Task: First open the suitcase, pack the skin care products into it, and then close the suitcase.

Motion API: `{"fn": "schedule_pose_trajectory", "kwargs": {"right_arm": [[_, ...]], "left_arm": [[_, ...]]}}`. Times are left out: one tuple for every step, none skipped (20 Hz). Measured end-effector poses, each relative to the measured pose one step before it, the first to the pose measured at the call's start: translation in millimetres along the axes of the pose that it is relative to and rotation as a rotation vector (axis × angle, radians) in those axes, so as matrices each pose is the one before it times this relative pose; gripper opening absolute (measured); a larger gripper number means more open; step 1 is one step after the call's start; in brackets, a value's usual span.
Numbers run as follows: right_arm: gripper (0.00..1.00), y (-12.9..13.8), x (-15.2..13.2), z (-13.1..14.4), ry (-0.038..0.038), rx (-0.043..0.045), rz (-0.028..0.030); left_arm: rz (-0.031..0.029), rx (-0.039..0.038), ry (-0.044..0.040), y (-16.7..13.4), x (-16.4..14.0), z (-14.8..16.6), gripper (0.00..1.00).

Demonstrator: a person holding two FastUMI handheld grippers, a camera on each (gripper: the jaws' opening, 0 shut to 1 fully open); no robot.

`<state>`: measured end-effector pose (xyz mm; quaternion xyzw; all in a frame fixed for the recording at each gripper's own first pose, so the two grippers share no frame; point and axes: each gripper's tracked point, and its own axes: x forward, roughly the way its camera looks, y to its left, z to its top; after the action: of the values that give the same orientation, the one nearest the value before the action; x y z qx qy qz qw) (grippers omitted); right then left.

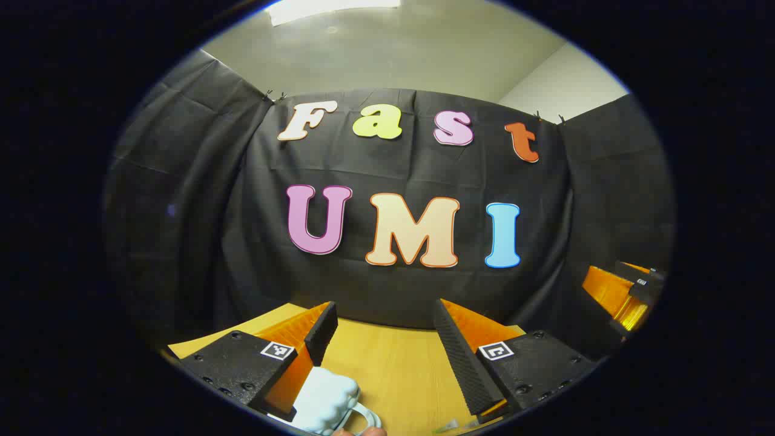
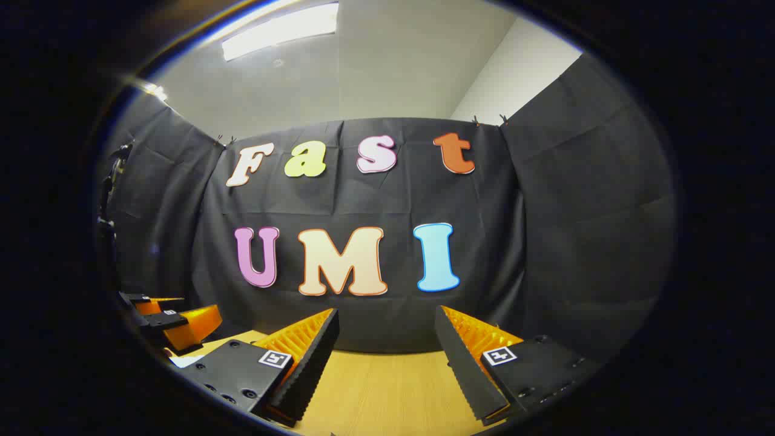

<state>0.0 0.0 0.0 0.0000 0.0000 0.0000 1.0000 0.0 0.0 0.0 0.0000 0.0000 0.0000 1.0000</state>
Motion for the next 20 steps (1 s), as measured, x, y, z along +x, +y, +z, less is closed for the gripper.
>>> {"fn": "schedule_pose_trajectory", "kwargs": {"right_arm": [[0.98, 4.04, 1.77, 1.22, -0.00917, 0.00478, -0.00082], [0.98, 7.36, 1.7, 3.73, -0.01552, 0.00219, -0.00185], [0.98, 2.38, 2.62, 1.76, -0.00438, -0.00074, -0.01303], [0.98, 3.56, 0.35, -3.67, 0.00382, -0.00139, -0.0004], [0.98, 8.85, 0.2, -0.49, 0.00268, -0.00347, 0.01576], [0.98, 7.54, 0.46, 0.11, -0.00174, -0.00626, 0.00897], [0.98, 1.55, 0.79, 1.71, -0.00094, -0.00859, 0.00033], [0.98, 1.04, -0.07, 1.25, -0.0065, -0.00722, 0.00036], [0.97, 2.12, 0.55, 1.15, -0.00266, -0.00567, -0.00023], [0.98, 1.47, 0.15, -2.69, 0.00977, -0.00479, -0.00168], [0.98, -0.2, -0.99, -1.49, 0.00731, -0.00137, -0.00882], [0.99, -2.71, -0.5, 1.97, 0.00238, 0.0015, -0.01279], [0.99, -2.21, -1.31, 2.71, -0.00012, 0.00299, -0.0111], [0.98, 0.83, -3.23, 0.94, 0.00306, -0.00369, -0.00266], [0.98, -0.18, -3.4, 2.37, -0.01119, -0.01182, -0.00317], [0.98, -4.54, -2.08, 3.1, -0.01553, -0.01204, -0.01205], [0.98, -1.86, -1.41, -0.44, -0.00628, -0.00475, -0.00366], [0.98, 2.35, -3.4, -5.28, 0.00901, 0.0005, 0.00498], [0.98, 1.07, -0.95, -6.78, 0.01874, 0.00334, 0.00462], [1.0, -1.94, -0.38, -6.25, 0.01699, 0.00627, 0.0008]], "left_arm": [[-0.00635, 0.01411, 0.00991, 4.25, 3.98, -3.91, 0.93], [-0.0112, 0.00486, -0.01722, 2.42, 2.92, 5.6, 0.94], [-0.00306, 0.00135, -0.0109, 2.82, 4.19, 4.19, 0.94], [-0.0047, -0.00099, 0.00322, 4.04, 2.52, -0.06, 0.94], [-0.00839, -0.0018, -0.0024, 0.54, 1.71, -0.22, 0.94], [-0.00204, -0.00164, -0.00845, 2.24, 2.94, 2.24, 0.93], [-0.00549, 0.00138, 0.00279, 2.16, 2.38, -0.92, 0.93], [-0.00063, -0.00008, 0.00871, 1.44, 2.42, -2.8, 0.94], [-0.00606, -0.00526, 0.00325, -0.03, 1.63, -0.52, 0.94], [-0.0102, -0.00678, -0.00002, -1.39, 1.09, 1.35, 0.93], [-0.00571, -0.00227, -0.00447, -0.55, 0.89, 0.89, 0.94], [-0.00812, 0.00404, -0.00001, -0.56, 0.57, 1.04, 0.95], [-0.00257, 0.00469, -0.00047, 1.33, -1.3, -0.42, 0.94], [-0.00292, -0.00189, -0.00996, 2.04, -1.31, 1.85, 0.94], [-0.01095, -0.00723, -0.00115, -1.41, 0.68, -1.21, 0.95], [-0.01859, -0.00343, 0.01343, -3.45, 0.49, -6.31, 0.94], [-0.00935, 0.0104, 0.02383, -1.58, -2.3, -9.49, 0.94], [0.00203, 0.01549, 0.01891, 1.59, -0.72, -6.96, 0.94], [0.00524, 0.0122, 0.024, 1.9, -0.57, -8.16, 0.94], [-0.00104, 0.00505, 0.02257, -0.97, -0.65, -7.89, 0.94]]}}
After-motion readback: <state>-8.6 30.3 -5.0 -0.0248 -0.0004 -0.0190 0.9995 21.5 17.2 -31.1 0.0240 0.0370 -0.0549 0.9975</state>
